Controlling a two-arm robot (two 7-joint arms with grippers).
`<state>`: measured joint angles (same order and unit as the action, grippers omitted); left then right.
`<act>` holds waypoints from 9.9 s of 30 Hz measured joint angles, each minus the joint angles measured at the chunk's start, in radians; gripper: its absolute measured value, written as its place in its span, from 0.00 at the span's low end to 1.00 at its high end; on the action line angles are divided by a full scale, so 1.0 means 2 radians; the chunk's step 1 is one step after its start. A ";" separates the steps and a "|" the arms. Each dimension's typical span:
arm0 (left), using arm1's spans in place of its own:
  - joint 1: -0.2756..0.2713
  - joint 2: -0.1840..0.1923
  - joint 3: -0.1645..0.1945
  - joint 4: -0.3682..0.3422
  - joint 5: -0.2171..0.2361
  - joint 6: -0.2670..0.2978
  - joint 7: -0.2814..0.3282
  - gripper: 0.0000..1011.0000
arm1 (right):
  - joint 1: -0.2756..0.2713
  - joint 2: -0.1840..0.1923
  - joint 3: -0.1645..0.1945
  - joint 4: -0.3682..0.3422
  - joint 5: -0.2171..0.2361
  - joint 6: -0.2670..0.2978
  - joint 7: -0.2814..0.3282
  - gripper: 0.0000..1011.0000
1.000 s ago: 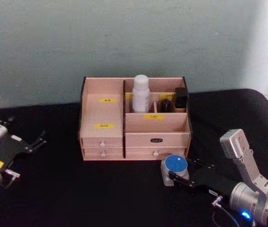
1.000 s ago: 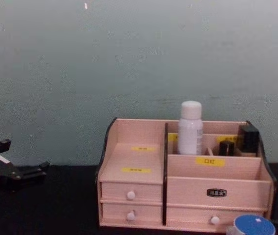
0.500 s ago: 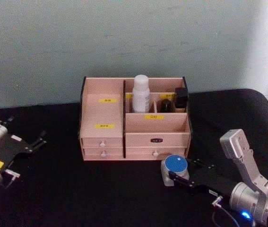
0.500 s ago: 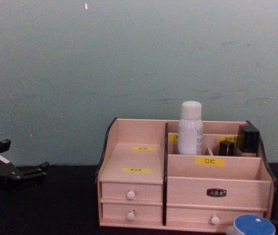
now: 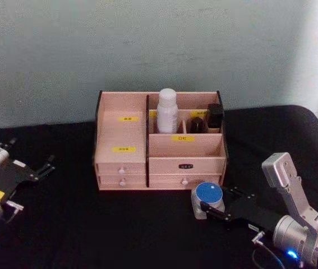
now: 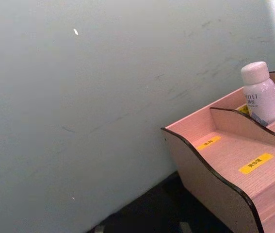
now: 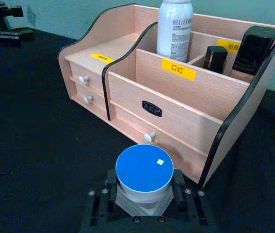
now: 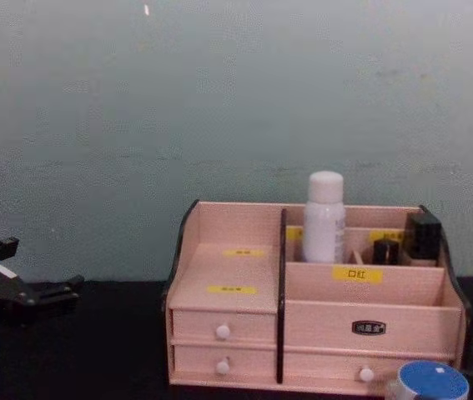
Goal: Pick up the facial cleanser and watermelon frost from the table and place them into the tiered storage box.
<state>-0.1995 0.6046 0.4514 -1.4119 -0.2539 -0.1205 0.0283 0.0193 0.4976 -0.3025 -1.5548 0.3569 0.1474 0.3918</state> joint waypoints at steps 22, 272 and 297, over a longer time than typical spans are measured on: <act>0.000 0.000 0.000 0.000 0.000 0.000 0.000 0.99 | -0.002 0.011 0.000 -0.014 0.015 0.001 0.013 0.68; 0.000 0.000 0.000 0.000 0.000 0.000 0.000 0.99 | 0.021 -0.079 0.067 -0.030 -0.058 -0.057 -0.267 0.99; 0.000 0.000 0.000 0.000 0.000 0.000 0.000 0.99 | 0.034 -0.114 0.084 0.051 -0.083 -0.075 -0.287 0.99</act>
<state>-0.1995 0.6047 0.4514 -1.4120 -0.2538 -0.1205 0.0282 0.0876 0.2691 -0.1344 -1.4528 0.1911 -0.0025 -0.1820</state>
